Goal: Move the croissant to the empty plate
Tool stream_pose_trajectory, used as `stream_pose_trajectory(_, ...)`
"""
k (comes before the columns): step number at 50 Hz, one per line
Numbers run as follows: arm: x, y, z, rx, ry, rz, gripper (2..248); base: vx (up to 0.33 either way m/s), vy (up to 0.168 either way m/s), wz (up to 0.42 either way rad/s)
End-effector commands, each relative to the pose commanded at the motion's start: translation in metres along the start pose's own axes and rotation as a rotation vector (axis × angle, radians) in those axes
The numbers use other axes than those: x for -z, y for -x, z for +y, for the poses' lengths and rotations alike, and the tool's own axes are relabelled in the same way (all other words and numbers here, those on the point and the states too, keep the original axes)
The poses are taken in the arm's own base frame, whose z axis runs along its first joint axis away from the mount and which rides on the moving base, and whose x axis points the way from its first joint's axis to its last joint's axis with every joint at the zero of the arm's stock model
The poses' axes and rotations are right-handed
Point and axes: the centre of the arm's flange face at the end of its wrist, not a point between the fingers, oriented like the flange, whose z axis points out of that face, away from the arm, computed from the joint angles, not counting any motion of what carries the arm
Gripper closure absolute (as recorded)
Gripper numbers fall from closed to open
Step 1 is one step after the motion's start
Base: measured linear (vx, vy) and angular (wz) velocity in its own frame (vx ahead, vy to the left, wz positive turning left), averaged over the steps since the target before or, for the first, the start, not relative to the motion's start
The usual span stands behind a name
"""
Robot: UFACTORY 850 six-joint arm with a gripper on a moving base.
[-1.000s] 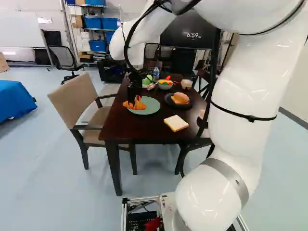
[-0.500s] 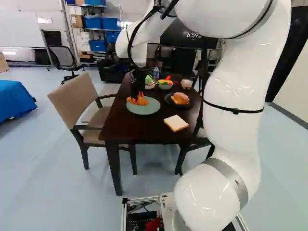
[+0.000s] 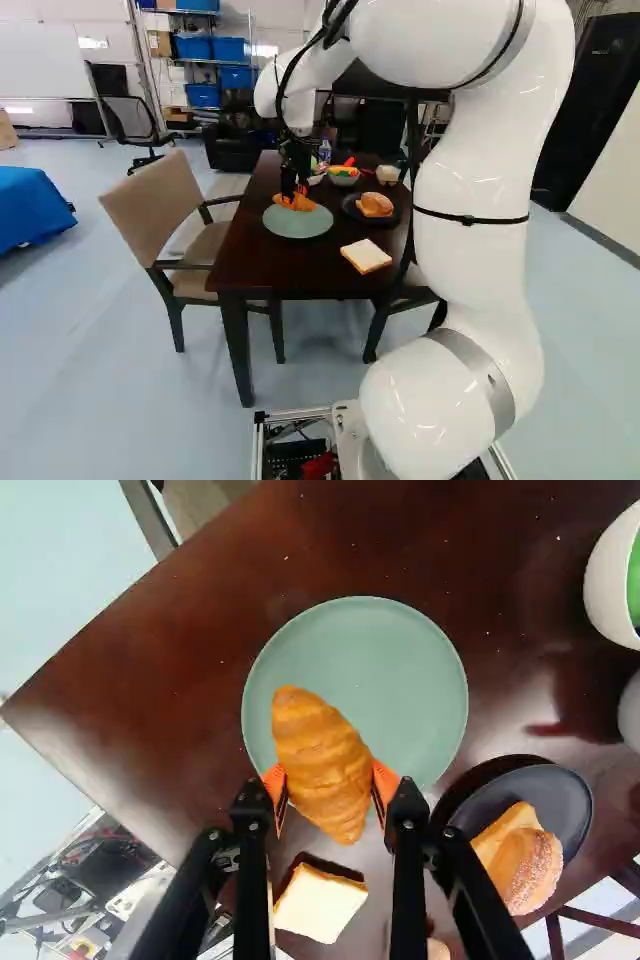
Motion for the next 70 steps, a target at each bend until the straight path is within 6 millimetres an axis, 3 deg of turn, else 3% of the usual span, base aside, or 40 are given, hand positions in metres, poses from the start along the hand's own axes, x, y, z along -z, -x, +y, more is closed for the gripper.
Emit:
stream_pose_trajectory(18, -0.013, -0.008, 0.031, -0.035, 0.006, 0.0, 127, 0.0, 0.0, 0.0)
stream_pose_trajectory(33, -0.036, -0.012, 0.034, -0.033, -0.014, -0.026, 127, 0.0, 0.0, 0.0)
stream_pose_trajectory(46, -0.036, -0.012, 0.034, -0.033, -0.014, -0.026, 127, 0.0, 0.0, 0.0)
stream_pose_trajectory(47, -0.036, -0.012, 0.034, -0.033, -0.014, -0.026, 113, 0.0, 0.0, 0.0)
stream_pose_trajectory(51, -0.036, -0.012, 0.034, -0.033, -0.014, -0.026, 113, 0.0, 0.0, 0.0)
stream_pose_trajectory(52, -0.036, -0.012, 0.034, -0.033, -0.014, -0.026, 81, 0.0, 0.0, 0.0)
stream_pose_trajectory(56, -0.036, -0.012, 0.034, -0.033, -0.014, -0.026, 81, 0.0, 0.0, 0.0)
stream_pose_trajectory(57, -0.036, -0.012, 0.034, -0.033, -0.014, -0.026, 48, 0.0, 0.0, 0.0)
stream_pose_trajectory(62, -0.036, -0.012, 0.034, -0.033, -0.014, -0.026, 48, 0.0, 0.0, 0.0)
stream_pose_trajectory(63, -0.036, -0.012, 0.034, -0.033, -0.014, -0.026, 13, 0.0, 0.0, 0.0)
stream_pose_trajectory(70, -0.036, -0.012, 0.034, -0.033, -0.014, -0.026, 3, 0.0, 0.0, 0.0)
